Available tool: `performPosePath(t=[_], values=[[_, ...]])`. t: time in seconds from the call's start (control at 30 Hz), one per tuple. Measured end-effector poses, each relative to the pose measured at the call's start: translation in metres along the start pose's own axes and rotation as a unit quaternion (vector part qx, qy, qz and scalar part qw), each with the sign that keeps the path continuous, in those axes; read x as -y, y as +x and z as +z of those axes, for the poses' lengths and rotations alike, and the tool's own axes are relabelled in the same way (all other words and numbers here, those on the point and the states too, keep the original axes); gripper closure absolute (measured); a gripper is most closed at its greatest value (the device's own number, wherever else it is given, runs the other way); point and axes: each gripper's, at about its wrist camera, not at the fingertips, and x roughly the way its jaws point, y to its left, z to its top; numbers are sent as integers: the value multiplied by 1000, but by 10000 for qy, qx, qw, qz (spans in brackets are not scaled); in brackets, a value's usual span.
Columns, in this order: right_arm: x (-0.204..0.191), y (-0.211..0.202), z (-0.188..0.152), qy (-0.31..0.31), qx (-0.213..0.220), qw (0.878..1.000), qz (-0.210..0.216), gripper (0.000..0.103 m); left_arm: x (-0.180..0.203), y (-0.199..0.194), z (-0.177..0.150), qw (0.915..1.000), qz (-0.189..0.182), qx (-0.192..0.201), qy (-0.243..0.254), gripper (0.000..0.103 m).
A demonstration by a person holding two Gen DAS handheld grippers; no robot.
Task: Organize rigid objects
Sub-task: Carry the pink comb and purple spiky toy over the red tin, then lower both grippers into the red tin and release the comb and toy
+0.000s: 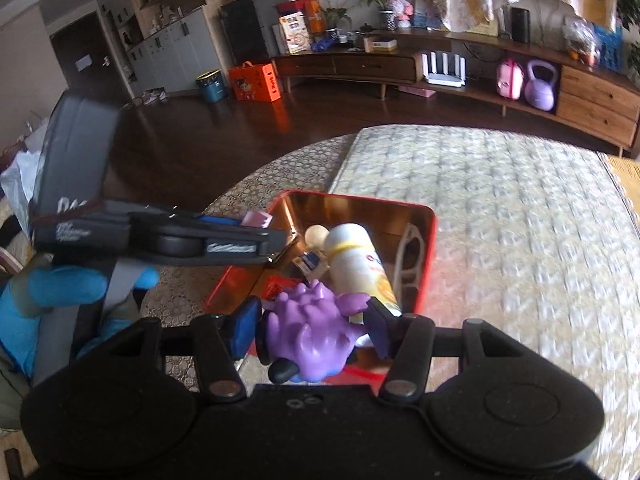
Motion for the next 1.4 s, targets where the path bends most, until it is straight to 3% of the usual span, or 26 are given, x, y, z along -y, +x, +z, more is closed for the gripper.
performPosePath(t=[0.37,0.7,0.97,1.4], values=[[-18,49,-4,-509,-251,9980,-276,47,-4,42,6,9995,55,-308,71,62],[-35,67,-11,-1099,-172,9926,-493,48,2,62,0,9989,70,-451,113,61],[-32,74,-12,-910,-361,9942,-446,47,9,71,-4,9983,0,-542,203,61],[-24,53,-19,-519,-124,9983,-245,39,10,66,-5,9983,51,-543,203,56]])
